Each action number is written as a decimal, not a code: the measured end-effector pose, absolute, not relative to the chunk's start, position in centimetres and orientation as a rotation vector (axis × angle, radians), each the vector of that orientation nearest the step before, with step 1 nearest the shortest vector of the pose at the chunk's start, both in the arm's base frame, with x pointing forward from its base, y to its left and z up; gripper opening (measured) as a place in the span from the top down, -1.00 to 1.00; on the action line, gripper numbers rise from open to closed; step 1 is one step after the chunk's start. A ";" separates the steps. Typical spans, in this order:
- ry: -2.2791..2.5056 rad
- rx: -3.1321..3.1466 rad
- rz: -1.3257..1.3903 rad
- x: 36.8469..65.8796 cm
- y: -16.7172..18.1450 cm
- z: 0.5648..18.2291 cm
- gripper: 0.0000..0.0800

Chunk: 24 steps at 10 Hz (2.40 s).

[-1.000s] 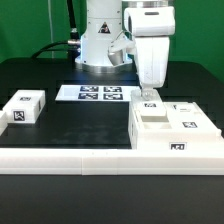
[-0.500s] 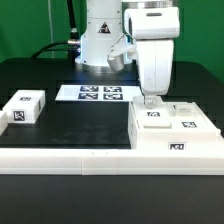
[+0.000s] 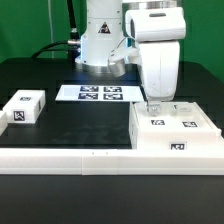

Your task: Assemble cabinet

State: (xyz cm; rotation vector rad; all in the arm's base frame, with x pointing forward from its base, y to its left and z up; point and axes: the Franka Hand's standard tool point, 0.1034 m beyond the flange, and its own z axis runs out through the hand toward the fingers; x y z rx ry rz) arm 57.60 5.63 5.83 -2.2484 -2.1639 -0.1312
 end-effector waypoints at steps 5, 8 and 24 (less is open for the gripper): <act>-2.171 -2.238 -0.125 57.6 5.6 5.8 0.18; -2.171 -2.238 -0.125 57.5 5.6 5.7 -0.93; -0.601 -3.042 -0.203 50.7 8.6 8.9 -0.99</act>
Offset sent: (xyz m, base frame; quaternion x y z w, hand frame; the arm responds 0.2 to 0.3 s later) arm 0.0000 0.0000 0.0000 0.0000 0.0000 0.0000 1.0000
